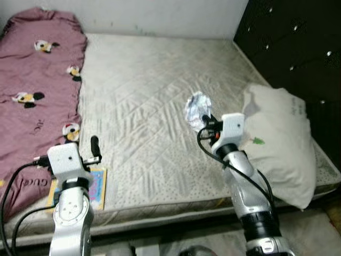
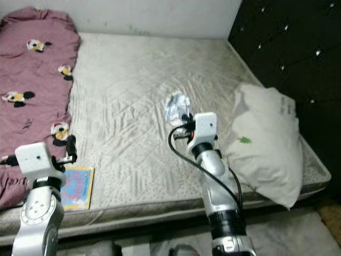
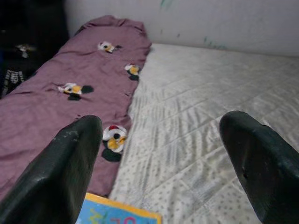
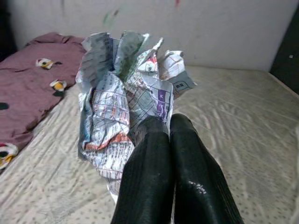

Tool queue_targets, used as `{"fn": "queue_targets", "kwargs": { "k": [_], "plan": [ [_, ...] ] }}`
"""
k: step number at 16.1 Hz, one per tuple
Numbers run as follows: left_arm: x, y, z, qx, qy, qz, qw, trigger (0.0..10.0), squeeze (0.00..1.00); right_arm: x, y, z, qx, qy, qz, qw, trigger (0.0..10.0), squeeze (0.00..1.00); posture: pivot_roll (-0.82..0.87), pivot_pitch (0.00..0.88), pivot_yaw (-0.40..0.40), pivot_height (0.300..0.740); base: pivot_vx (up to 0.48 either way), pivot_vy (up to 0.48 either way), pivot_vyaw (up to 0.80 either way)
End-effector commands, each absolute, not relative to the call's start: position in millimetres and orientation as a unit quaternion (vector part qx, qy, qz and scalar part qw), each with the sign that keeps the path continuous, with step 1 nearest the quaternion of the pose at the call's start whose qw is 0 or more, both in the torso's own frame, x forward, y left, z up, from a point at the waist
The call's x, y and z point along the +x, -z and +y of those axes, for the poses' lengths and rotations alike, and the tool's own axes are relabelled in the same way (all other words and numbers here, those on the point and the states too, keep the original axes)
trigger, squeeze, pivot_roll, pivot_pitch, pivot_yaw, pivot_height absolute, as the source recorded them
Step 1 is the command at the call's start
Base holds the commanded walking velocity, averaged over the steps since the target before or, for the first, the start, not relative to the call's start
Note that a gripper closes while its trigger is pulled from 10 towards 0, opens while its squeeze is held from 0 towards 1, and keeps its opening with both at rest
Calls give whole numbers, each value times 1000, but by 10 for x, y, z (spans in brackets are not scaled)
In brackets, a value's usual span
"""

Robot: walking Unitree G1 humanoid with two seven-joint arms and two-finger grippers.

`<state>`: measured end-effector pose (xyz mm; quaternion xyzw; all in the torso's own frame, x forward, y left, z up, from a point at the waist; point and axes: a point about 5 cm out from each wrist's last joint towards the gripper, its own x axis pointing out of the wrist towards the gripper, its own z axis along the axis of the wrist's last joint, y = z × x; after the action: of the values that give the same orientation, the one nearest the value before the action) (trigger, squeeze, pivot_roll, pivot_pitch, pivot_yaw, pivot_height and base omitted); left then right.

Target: Clean up the room

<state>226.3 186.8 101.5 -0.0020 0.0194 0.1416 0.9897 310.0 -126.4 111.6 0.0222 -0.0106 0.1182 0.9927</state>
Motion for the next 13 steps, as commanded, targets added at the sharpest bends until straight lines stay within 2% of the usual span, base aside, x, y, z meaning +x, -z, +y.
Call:
{"fn": "queue_targets", "kwargs": {
  "k": [1, 7, 8, 12, 13],
  "plan": [
    [2271, -1029, 1801, -6, -129, 20, 991, 10000, 0, 3092, -1100, -1362, 18, -103, -9, 995, 10000, 0, 36, 42, -64, 740, 0, 480, 0],
    [2239, -944, 1805, -24, -143, 38, 989, 10000, 0, 3060, -1018, -1305, 10, -120, -1, 993, 10000, 0, 40, 45, -72, 740, 0, 480, 0],
    [2234, -939, 1808, -26, -145, 38, 988, 10000, 0, 3055, -1008, -1292, 9, -123, 0, 992, 10000, 0, 44, 48, -75, 740, 0, 412, 413],
    [2218, -919, 1798, -26, -141, 45, 989, 10000, 0, 3072, -968, -1233, 17, -125, 6, 992, 10000, 0, 64, 49, -70, 740, 0, 0, 775],
    [2220, -922, 1797, -26, -140, 45, 989, 10000, 0, 3077, -973, -1228, 18, -125, 4, 992, 10000, 0, 64, 48, -68, 740, 0, 480, 581]
  ]
}}
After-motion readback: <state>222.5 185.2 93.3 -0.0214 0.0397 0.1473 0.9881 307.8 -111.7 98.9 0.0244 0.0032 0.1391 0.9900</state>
